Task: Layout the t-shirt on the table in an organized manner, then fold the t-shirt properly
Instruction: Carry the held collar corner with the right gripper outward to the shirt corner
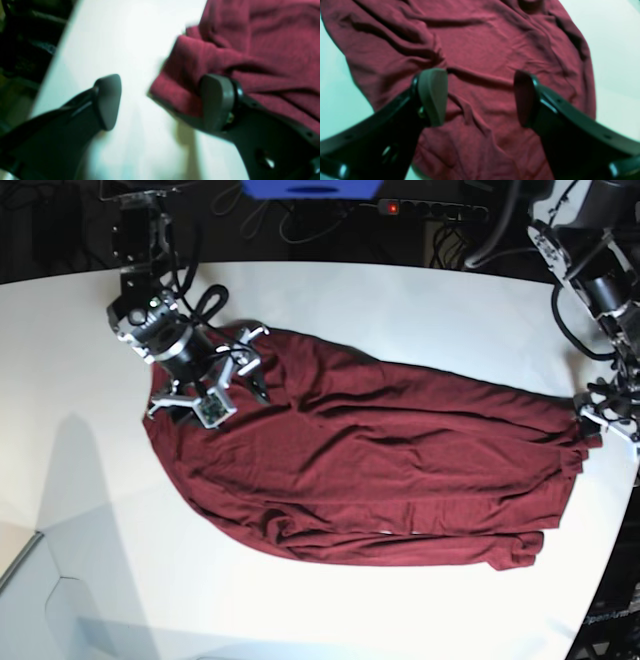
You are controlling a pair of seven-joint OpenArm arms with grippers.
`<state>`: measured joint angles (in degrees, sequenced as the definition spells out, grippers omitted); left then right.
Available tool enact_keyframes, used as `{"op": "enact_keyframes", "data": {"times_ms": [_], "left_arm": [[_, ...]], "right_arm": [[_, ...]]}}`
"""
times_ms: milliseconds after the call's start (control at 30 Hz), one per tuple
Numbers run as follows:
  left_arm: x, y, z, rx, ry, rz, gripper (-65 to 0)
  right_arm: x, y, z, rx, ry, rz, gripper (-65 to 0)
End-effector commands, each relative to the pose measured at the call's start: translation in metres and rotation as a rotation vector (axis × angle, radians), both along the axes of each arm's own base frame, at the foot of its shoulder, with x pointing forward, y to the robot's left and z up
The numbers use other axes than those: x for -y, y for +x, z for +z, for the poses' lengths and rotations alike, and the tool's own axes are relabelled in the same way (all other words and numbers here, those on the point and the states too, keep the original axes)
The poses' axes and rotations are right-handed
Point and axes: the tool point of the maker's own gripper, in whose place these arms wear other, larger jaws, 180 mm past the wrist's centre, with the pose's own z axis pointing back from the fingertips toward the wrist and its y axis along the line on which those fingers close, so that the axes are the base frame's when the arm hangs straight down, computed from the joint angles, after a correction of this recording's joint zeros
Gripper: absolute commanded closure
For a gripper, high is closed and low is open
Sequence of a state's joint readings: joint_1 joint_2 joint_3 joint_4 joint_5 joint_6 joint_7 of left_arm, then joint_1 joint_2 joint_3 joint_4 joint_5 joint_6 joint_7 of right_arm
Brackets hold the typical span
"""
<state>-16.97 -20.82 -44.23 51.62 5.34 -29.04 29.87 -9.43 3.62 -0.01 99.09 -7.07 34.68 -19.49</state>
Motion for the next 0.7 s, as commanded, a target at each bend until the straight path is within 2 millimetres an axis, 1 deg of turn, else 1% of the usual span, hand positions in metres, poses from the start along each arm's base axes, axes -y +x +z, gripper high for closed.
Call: {"op": "enact_keyframes", "data": {"times_ms": [0,133,267,367,433,500,567,667], "left_arm": [[-0.008,0.016,0.023,0.084,0.024,-0.003,-48.2],[0.002,0.020,0.015,0.114,-0.002,-0.006,-48.2],[0.005,0.019,0.012,0.111,-0.005,-0.009,-48.1],[0.005,0.010,0.004,0.092,-0.005,-0.009,-48.0],[0.005,0.008,0.002,0.085,-0.005,-0.009,-47.1],[0.006,0.003,-0.003,0.075,-0.008,-0.009,-42.1],[0.006,0.003,-0.003,0.076,-0.008,-0.009,-34.4],[0.005,0.003,-0.003,0.078,-0.009,-0.005,-22.8]], "right_arm": [[0.000,0.004,0.013,0.043,0.026,-0.003,-41.5],[0.007,0.000,0.011,0.037,0.021,-0.021,-41.5],[0.019,-0.006,0.006,0.021,0.012,-0.050,-41.5],[0.035,-0.004,0.007,0.024,0.002,-0.093,-41.7],[0.052,-0.002,0.007,0.026,-0.009,-0.139,-41.8],[0.071,-0.002,0.008,0.030,-0.022,-0.189,-41.9],[0.088,-0.003,0.007,0.026,-0.033,-0.231,-41.9],[0.100,-0.014,0.000,0.002,-0.043,-0.261,-41.9]]}}
